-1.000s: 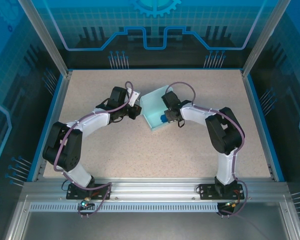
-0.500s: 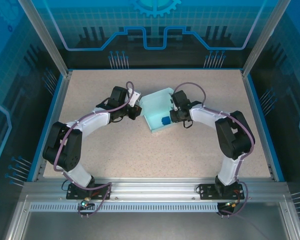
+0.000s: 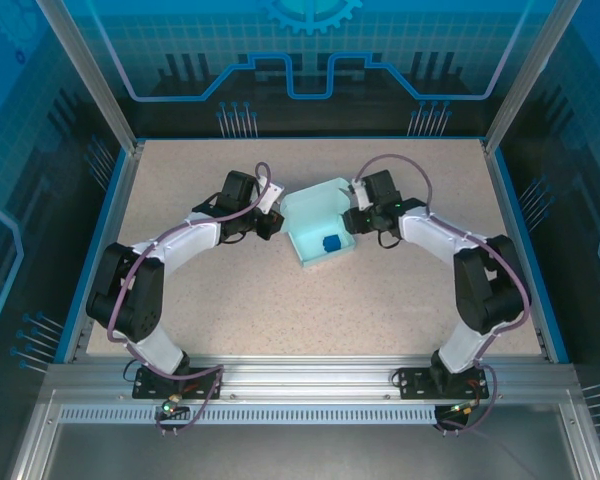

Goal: Fold the paper box

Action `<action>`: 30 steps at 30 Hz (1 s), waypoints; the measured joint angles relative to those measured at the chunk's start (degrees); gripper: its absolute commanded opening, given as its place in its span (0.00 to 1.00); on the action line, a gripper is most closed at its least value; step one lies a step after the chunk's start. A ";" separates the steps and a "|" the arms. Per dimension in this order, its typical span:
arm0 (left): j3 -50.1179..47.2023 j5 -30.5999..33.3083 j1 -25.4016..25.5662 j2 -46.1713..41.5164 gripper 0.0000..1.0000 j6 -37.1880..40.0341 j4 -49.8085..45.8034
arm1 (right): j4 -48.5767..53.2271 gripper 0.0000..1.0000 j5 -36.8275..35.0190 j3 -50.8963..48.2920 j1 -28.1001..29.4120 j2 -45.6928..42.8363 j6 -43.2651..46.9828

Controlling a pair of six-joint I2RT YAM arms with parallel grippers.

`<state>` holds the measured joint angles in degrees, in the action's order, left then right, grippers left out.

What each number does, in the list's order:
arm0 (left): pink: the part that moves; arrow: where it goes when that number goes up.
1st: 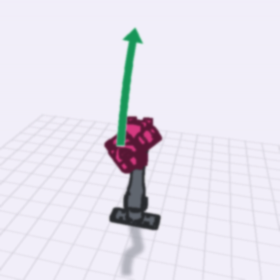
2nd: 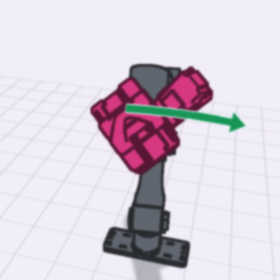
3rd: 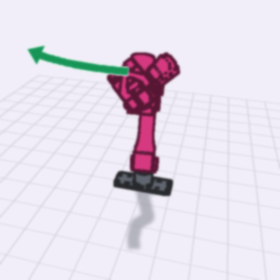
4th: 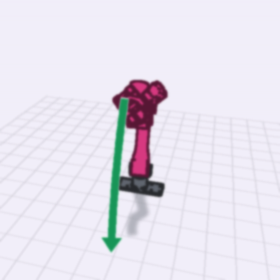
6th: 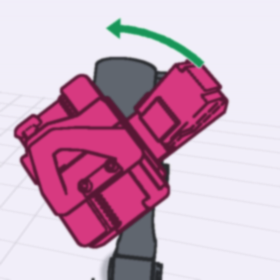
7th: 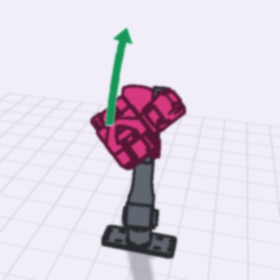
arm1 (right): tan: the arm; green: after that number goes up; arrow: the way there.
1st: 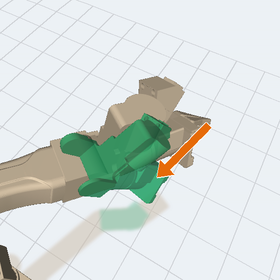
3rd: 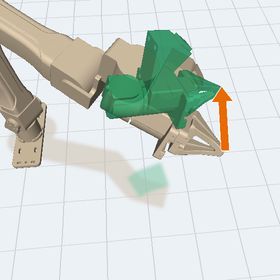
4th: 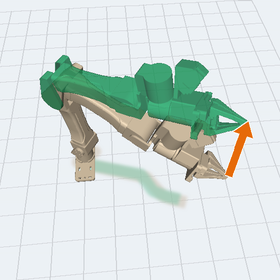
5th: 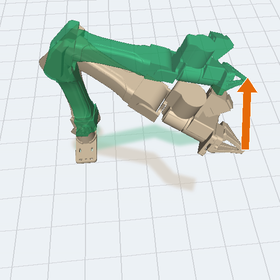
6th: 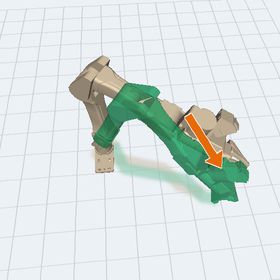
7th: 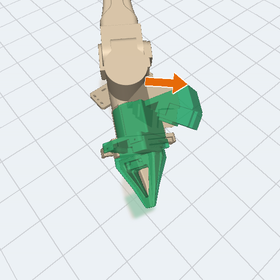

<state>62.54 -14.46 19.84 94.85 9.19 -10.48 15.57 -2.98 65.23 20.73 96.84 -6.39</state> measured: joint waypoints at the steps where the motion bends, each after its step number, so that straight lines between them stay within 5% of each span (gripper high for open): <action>1: 0.00 0.02 0.04 0.00 0.07 0.00 0.00 | -0.81 0.50 1.07 0.00 -1.01 -0.57 1.53; 14: 0.42 0.00 0.26 0.26 0.07 0.00 -0.26 | -2.12 0.47 14.53 7.48 -4.72 4.59 14.82; 23: 0.68 0.00 0.42 0.42 0.07 -0.02 -0.37 | -0.28 0.15 16.96 10.49 -4.68 8.09 17.53; 30: 0.70 1.05 1.05 0.48 0.06 -2.05 -0.20 | -0.33 0.02 13.25 10.43 -2.95 7.80 15.72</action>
<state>63.24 -13.41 20.88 95.33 7.14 -10.68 15.25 10.26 75.66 17.78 104.64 9.32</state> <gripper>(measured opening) 0.068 0.049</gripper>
